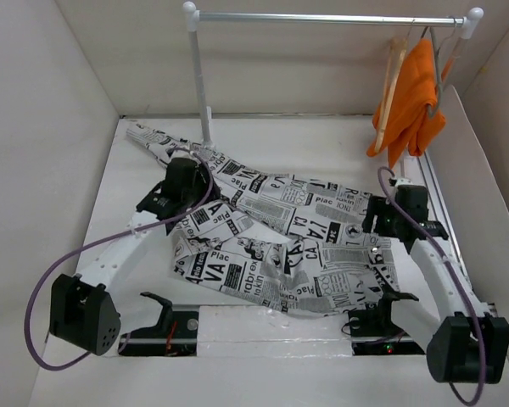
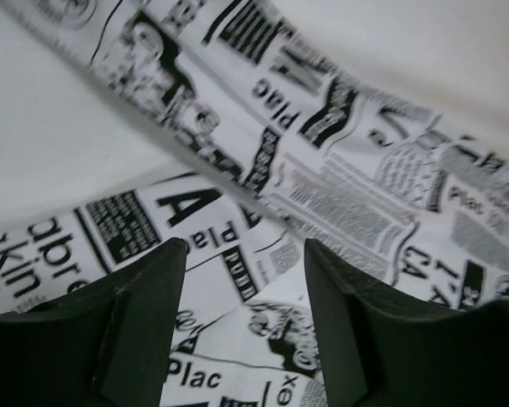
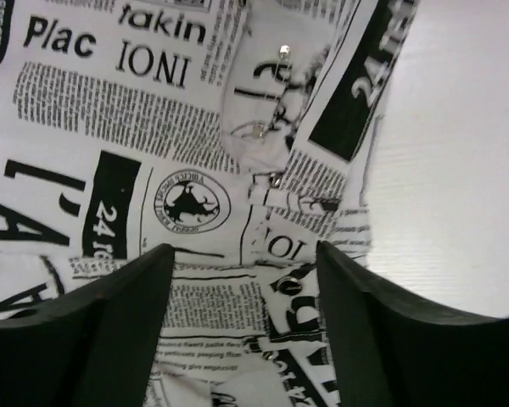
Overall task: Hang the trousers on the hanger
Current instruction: Flatten out the trousers at the center of the board.
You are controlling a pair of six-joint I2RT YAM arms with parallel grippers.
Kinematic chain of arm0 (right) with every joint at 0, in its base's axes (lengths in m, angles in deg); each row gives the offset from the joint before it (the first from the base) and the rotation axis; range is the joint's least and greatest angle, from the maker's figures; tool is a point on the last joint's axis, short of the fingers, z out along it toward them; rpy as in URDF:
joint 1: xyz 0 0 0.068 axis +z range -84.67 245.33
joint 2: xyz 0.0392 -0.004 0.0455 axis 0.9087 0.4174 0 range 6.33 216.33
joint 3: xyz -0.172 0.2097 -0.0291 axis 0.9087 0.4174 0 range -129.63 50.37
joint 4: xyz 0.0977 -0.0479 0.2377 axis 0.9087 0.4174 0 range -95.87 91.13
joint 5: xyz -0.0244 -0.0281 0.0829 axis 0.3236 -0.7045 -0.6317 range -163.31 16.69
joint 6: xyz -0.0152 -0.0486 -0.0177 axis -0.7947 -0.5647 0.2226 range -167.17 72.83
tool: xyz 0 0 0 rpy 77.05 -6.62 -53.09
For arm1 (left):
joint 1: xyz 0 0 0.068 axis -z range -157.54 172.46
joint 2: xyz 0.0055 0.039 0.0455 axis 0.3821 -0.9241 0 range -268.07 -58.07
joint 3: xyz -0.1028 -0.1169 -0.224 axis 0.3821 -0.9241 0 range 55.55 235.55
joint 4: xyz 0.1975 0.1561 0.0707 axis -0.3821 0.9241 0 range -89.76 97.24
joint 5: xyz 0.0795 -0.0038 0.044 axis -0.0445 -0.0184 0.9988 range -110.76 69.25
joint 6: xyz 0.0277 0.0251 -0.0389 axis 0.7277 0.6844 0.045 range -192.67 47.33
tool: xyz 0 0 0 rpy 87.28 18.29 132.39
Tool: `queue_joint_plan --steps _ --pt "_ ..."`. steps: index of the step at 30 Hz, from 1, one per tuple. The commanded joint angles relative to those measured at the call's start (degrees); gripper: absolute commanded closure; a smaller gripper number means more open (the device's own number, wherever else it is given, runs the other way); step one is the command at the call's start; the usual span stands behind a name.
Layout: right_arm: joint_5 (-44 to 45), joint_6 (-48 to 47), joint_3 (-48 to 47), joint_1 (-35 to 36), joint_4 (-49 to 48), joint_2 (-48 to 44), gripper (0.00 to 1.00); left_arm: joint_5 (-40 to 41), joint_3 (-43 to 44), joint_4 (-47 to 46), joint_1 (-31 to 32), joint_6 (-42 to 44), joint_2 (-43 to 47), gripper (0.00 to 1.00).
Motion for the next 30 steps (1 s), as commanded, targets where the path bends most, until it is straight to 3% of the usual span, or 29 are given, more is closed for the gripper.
queue_joint_plan --steps 1,3,6,11,14,15,19,24,30 --pt "-10.45 -2.19 2.44 -11.68 -7.09 2.53 0.25 3.04 -4.38 3.35 1.89 2.42 -0.20 0.46" --pt "-12.39 -2.89 3.75 -17.36 -10.86 4.55 0.22 4.69 -5.00 4.40 6.53 2.68 -1.25 0.44" --pt "-15.64 -5.43 2.71 -20.46 -13.86 11.75 0.19 8.93 -5.00 3.97 12.95 2.33 -3.70 0.40" --pt "-19.76 -6.32 2.88 -22.49 -18.85 22.03 0.18 10.94 -4.56 3.27 14.28 1.37 -8.98 0.40" --pt "-23.90 -5.19 3.31 -22.49 -20.62 25.57 0.23 12.27 -3.95 3.44 14.28 0.93 -10.13 0.40" --pt "-24.87 -4.14 3.93 -22.49 -21.41 26.52 0.26 12.01 -3.77 3.79 14.28 0.40 -10.30 0.40" --pt "-25.14 -2.46 5.25 -23.89 -21.95 23.64 1.00 10.78 -3.59 3.44 14.28 -1.36 -8.81 0.41" --pt "-18.65 -3.60 -1.48 -29.95 -15.72 15.64 1.00 9.64 -2.98 5.02 14.28 -0.92 -7.67 0.41" --pt "-10.03 -5.18 -17.30 -31.37 -10.87 23.44 1.00 5.58 -3.24 5.37 15.94 -0.83 -8.11 0.40"
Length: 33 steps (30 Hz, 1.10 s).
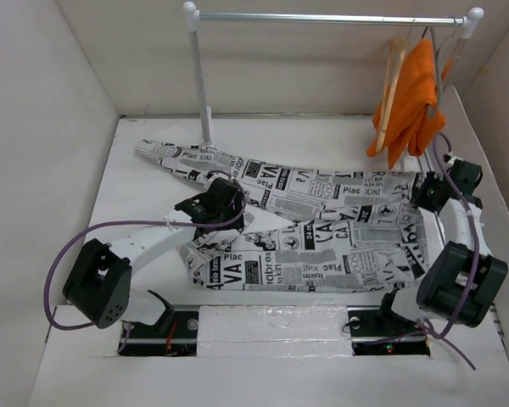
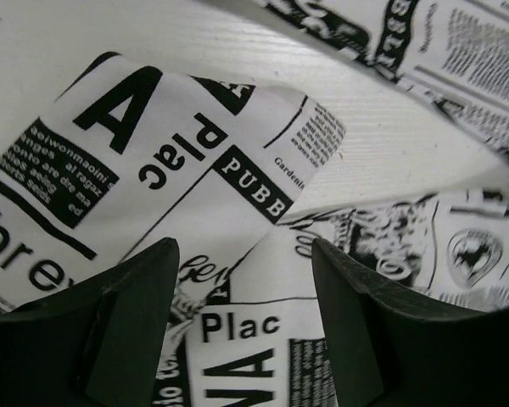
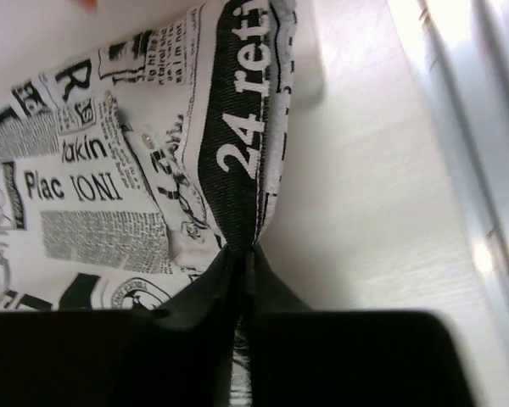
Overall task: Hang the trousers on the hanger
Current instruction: Flatten out the trousers at the center of the board.
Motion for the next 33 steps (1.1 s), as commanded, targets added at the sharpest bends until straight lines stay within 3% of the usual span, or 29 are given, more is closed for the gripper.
queue_joint_plan --steps 1,4,7,9,11,13,15,17,23,26,27,29,33 --pt "4.67 -1.47 -9.44 -0.75 -1.47 4.78 0.82 -1.21 1.46 0.54 2.13 -0.27 2.30 0.40" --pt "5.18 -2.52 -16.89 -0.22 2.02 11.03 0.37 -0.24 3.21 1.06 6.78 0.26 2.30 0.40" --pt "1.16 -4.46 -18.06 -0.22 4.58 8.42 0.29 6.33 7.16 5.27 11.61 -1.22 -0.50 0.41" --pt "-0.70 -3.41 -13.95 1.35 3.54 1.08 0.30 9.07 7.87 5.73 11.63 -1.85 -3.84 0.41" --pt "-2.19 -0.16 -5.90 3.64 0.91 -4.93 0.58 12.04 8.22 4.85 11.63 -1.41 -8.22 0.41" --pt "-7.26 2.57 0.45 6.54 -1.12 -13.16 1.00 14.25 9.45 4.32 11.63 -1.23 -11.74 0.42" --pt "-13.84 3.02 10.26 10.12 -3.24 -22.12 1.00 17.33 13.39 4.32 11.63 -0.71 -18.84 0.42" --pt "-15.37 2.76 13.02 11.46 -2.89 -24.10 1.00 17.77 14.11 4.75 10.94 -1.14 -20.10 0.43" --pt "-20.31 -1.47 18.31 23.76 4.84 -33.33 0.78 17.08 14.81 0.28 10.23 0.00 -23.01 0.47" --pt "-17.67 -0.94 21.22 26.59 7.48 -37.02 0.75 16.81 16.57 0.71 10.23 0.35 -26.34 0.57" --pt "-17.32 -0.24 21.92 26.59 7.66 -37.82 0.74 17.25 17.10 1.24 10.23 -0.26 -27.05 0.81" --pt "-17.14 0.29 22.72 26.59 8.10 -38.09 0.71 19.18 17.72 2.64 9.62 -1.84 -28.37 1.00" --pt "-16.96 0.21 20.70 27.11 7.84 -37.04 0.66 20.94 14.91 3.09 7.68 -2.90 -24.35 1.00"
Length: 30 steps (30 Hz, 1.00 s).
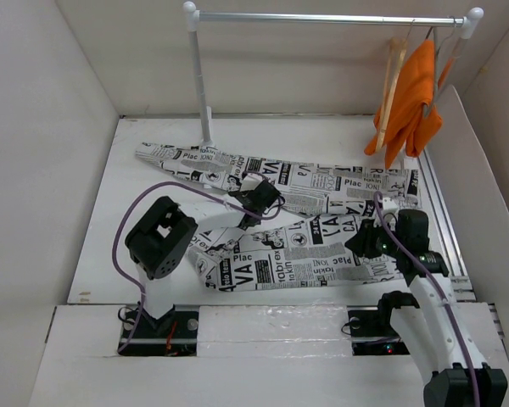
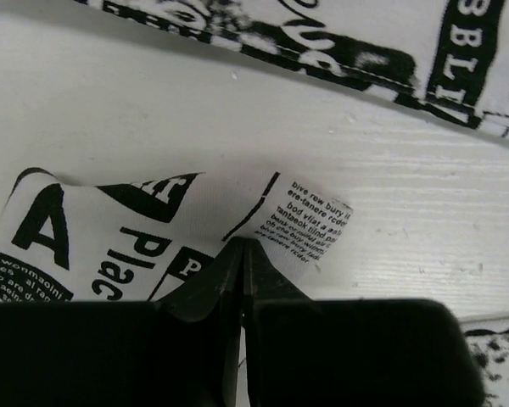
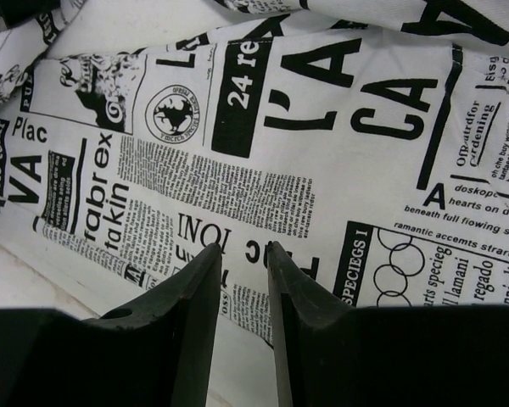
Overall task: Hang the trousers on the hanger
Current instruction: Flatten out the trousers at the center of the board.
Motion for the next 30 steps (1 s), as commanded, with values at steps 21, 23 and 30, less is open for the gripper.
queue_joint_plan --steps 21,23,30 --pt "-0.27 -4.61 -5.02 3.81 -1.46 2.96 0.61 -4.82 3.46 0.00 -2.35 0.08 -3.23 0.63" --pt "-0.18 -5.13 -5.20 4.33 -0.41 2.69 0.61 -5.70 2.40 -0.79 -3.85 -0.27 -3.84 0.68" --pt "0.44 -4.61 -5.55 4.34 0.66 0.75 0.61 0.70 -2.60 2.27 -4.64 -5.80 10.69 1.00"
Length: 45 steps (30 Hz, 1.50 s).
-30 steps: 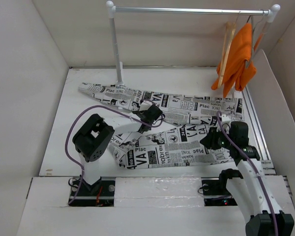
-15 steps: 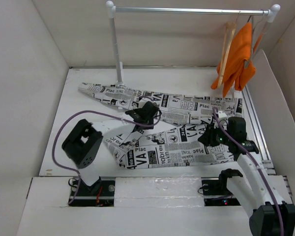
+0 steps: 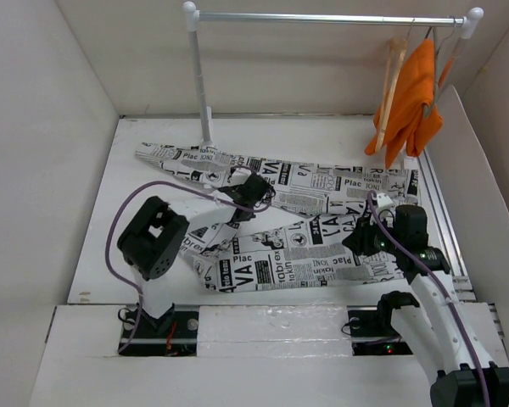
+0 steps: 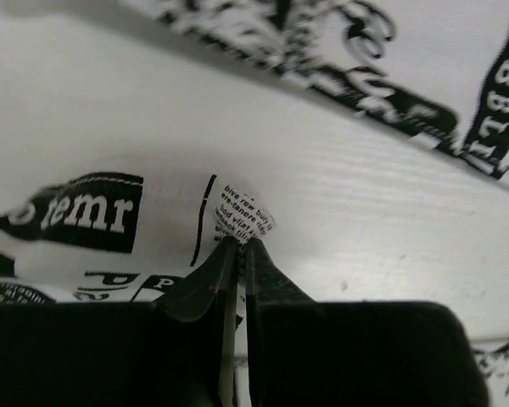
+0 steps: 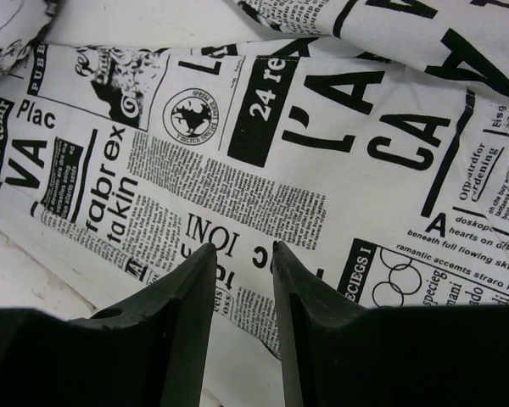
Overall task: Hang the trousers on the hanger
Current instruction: Flatten out the trousers at the center of the board.
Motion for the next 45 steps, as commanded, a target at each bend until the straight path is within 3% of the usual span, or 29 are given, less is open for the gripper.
queue_joint_plan --steps 1,5,10,13,14,15,16,19,21,23,24,26,27,28,30,32,33,35,40,41,43,45 --pt "-0.52 -0.67 -2.38 1.12 -0.55 -0.10 0.61 6.08 -3.79 6.78 -1.25 -4.71 13.05 1.00" --pt "-1.05 -1.55 -2.91 1.13 -0.99 0.52 0.61 7.77 -9.23 13.01 -6.35 -14.36 29.83 1.00" --pt "-1.49 -3.22 -3.35 1.65 0.24 1.57 0.62 7.42 -20.82 21.89 -18.90 -32.45 52.30 1.00" --pt "-1.93 -4.01 -3.26 2.27 1.21 2.45 0.61 7.85 -25.57 29.00 -25.40 -42.20 65.52 0.80" --pt "-1.85 -4.27 -3.18 2.27 1.56 2.54 0.60 8.29 -26.12 32.24 -26.13 -43.91 69.03 0.68" --pt "-1.76 -4.80 -3.17 2.79 2.17 3.07 0.58 9.34 -26.30 34.19 -26.13 -45.58 74.37 0.45" --pt "-1.84 -5.15 -3.26 2.80 2.52 3.25 0.56 12.31 -25.51 35.95 -26.13 -48.55 76.60 0.40" --pt "-2.98 -6.47 -3.17 2.80 3.14 4.48 0.55 19.94 -20.79 43.42 -26.13 -52.00 81.28 0.41" --pt "-4.82 -7.09 -3.26 3.40 2.88 5.18 0.54 22.61 -17.26 46.60 -26.13 -49.92 80.41 0.46" --pt "-5.71 -7.18 -2.91 5.07 1.66 6.14 0.55 22.54 -14.00 43.38 -26.13 -43.96 78.04 0.46" --pt "-6.23 -6.92 -2.56 5.95 0.17 6.41 0.63 20.97 -13.91 41.09 -26.13 -36.18 74.37 0.45" --pt "-6.85 -5.60 -2.30 9.29 -2.21 8.25 0.80 14.03 -14.87 37.92 -26.13 -32.95 69.44 0.43" --pt "-6.77 -4.99 -2.38 10.87 -4.83 9.04 0.95 11.66 -15.92 36.07 -26.13 -29.98 64.28 0.39" --pt "-6.07 -4.46 -2.56 14.54 -5.99 10.09 1.00 6.94 -17.41 35.27 -26.13 -29.86 61.79 0.38" --pt "-3.71 -3.05 -3.43 18.86 -9.66 13.87 1.00 2.78 -19.43 29.93 -26.13 -28.12 55.39 0.35" --pt "-2.12 -1.65 -5.80 25.52 -12.14 18.51 0.94 1.79 -20.32 29.90 -26.13 -31.07 51.85 0.32" --pt "0.33 -1.29 -7.12 27.56 -14.33 20.37 0.77 1.88 -20.93 30.43 -26.13 -33.27 49.40 0.27" --pt "2.36 -1.20 -11.42 32.91 -17.06 24.15 0.56 1.88 -22.51 29.47 -26.92 -38.98 48.94 0.23" --pt "5.45 -3.49 -18.99 36.98 -16.90 33.66 0.50 -4.07 -28.04 19.11 -37.62 -35.33 48.68 0.18" --pt "5.62 -3.14 -19.08 36.99 -17.16 33.57 0.49 -5.40 -28.58 16.83 -42.00 -31.92 46.93 0.18" --pt "5.89 -2.34 -16.81 36.99 -19.26 32.52 0.49 -4.81 -26.14 16.89 -43.10 -27.58 35.19 0.19" --pt "5.72 -2.08 -16.28 36.99 -19.88 32.60 0.49 -4.80 -25.51 16.46 -43.10 -26.18 32.01 0.18"
